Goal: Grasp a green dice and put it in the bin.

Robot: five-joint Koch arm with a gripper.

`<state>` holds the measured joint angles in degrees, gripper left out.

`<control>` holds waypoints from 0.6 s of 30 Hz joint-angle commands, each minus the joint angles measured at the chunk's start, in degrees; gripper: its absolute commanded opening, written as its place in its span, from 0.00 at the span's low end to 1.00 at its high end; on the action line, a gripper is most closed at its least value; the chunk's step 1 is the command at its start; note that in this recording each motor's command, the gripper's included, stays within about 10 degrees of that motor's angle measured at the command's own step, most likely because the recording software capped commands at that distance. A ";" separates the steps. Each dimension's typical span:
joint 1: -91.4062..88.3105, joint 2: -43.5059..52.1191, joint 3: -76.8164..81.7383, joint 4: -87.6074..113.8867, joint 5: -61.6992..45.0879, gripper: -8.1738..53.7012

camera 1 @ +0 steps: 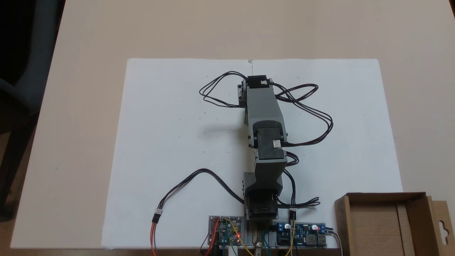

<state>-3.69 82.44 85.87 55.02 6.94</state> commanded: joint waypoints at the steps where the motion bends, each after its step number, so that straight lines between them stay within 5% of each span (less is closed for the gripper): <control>1: -0.70 0.62 0.26 0.26 3.69 0.49; 5: -0.70 0.62 0.79 0.18 4.75 0.44; 7: -0.62 0.62 0.88 0.09 5.01 0.33; 18: 0.70 0.88 -13.78 17.65 7.03 0.33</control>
<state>-3.08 82.35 78.84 65.65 9.58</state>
